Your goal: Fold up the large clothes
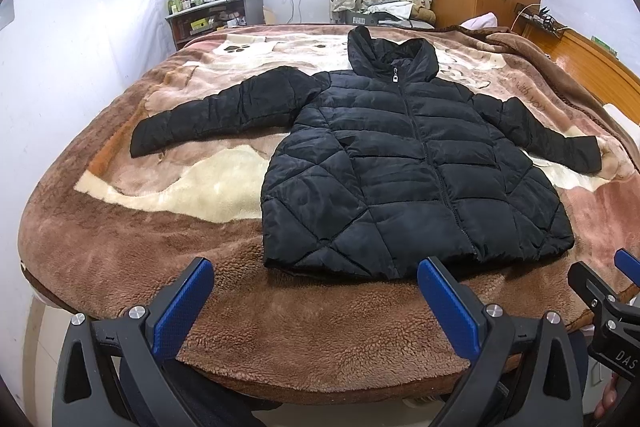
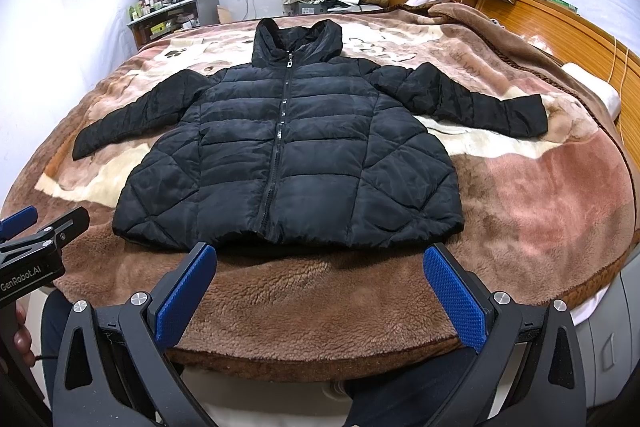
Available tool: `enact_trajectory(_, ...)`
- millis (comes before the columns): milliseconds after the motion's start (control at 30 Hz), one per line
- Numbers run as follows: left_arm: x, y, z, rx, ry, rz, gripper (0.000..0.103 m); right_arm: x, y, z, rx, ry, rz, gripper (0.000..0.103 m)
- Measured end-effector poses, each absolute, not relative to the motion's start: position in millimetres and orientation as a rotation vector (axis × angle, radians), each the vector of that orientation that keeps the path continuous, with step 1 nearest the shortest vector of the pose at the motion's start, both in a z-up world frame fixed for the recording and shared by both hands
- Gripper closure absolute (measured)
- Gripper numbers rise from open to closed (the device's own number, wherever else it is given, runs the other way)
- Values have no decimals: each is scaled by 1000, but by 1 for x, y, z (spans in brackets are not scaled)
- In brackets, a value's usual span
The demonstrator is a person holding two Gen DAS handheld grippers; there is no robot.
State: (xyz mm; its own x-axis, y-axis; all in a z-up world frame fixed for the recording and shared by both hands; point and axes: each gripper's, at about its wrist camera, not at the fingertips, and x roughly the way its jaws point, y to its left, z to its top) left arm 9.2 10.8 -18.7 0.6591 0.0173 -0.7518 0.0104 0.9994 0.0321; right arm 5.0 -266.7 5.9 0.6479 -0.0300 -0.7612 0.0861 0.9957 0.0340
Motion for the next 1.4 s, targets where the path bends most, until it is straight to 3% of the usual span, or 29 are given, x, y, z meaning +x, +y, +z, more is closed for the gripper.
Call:
enact_trajectory(367, 35, 28, -19, -34, 848, -50, 0, 27, -274, 9, 79, 839, -70, 0)
enact_trajectory(700, 113, 118, -22, -209, 804, 92, 0, 97, -276, 8, 119, 800, -4, 0)
enact_trajectory(1167, 243, 288, -97, -589, 845, 367, 0, 192, -228, -22, 77, 843, 104, 0)
enact_trajectory(1400, 293, 326, -133, -641, 881, 452, 2, 226, -201, -40, 45, 880, 139, 0)
